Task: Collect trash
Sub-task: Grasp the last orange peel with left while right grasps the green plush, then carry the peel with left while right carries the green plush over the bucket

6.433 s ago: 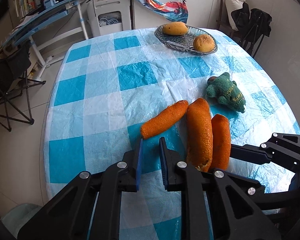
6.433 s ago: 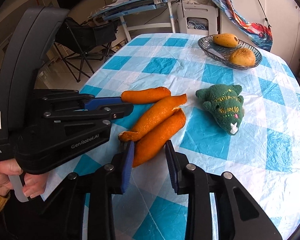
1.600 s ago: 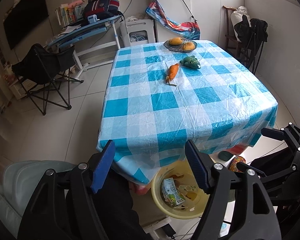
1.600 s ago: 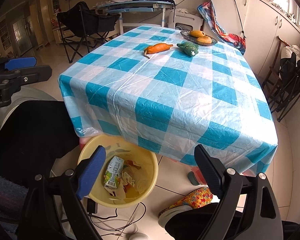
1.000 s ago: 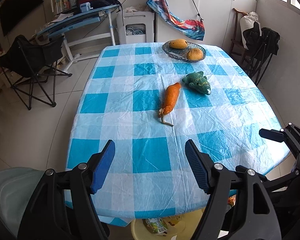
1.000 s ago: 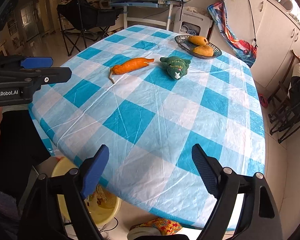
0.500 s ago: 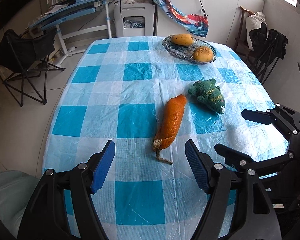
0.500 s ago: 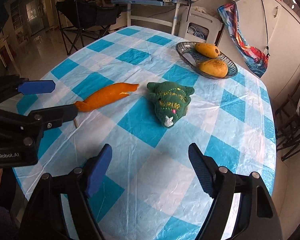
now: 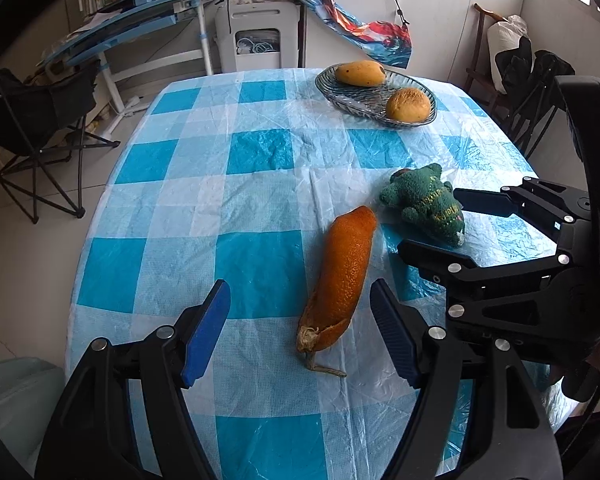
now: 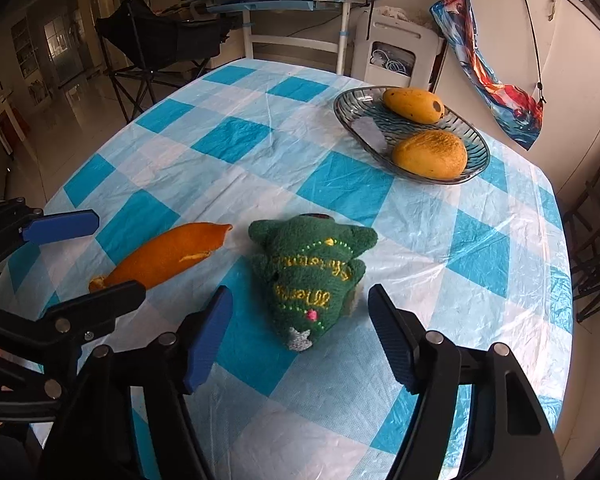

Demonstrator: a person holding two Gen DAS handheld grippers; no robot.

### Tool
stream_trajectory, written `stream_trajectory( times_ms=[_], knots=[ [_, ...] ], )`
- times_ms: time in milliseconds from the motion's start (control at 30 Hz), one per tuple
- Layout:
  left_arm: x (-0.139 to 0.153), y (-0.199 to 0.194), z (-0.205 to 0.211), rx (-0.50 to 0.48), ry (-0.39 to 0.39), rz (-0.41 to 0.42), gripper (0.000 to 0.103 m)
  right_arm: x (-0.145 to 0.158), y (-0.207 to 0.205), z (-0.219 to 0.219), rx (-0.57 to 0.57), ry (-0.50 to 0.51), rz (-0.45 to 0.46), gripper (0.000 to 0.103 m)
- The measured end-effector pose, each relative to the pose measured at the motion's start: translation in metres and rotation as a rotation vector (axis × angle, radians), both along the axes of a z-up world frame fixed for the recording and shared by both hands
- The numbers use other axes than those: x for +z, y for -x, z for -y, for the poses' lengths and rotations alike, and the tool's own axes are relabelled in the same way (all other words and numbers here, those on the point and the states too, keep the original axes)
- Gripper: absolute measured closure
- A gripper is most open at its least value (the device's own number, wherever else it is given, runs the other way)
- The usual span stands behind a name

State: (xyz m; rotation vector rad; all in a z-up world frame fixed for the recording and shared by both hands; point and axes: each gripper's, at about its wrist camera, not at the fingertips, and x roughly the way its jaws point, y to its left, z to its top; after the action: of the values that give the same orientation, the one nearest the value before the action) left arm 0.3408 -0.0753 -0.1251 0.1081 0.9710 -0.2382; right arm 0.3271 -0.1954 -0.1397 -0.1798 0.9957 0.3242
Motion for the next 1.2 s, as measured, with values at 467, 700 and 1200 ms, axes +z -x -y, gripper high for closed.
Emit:
stream_trajectory(
  times_ms=[467, 700, 1200],
  knots=[
    [-0.007, -0.002, 0.018, -0.072, 0.004, -0.017, 0.083, 0.004, 0.011, 0.003, 0.016, -0.050, -0.011, 0.067],
    [0.007, 0.027, 0.000, -0.052, 0.016, -0.011, 0.086, 0.018, 0.046, -0.005, 0.029, -0.070, -0.006, 0.067],
    [0.035, 0.113, -0.041, -0.004, 0.016, 0.019, 0.086, 0.033, 0.154, -0.019, -0.027, -0.176, 0.029, 0.067]
  ],
)
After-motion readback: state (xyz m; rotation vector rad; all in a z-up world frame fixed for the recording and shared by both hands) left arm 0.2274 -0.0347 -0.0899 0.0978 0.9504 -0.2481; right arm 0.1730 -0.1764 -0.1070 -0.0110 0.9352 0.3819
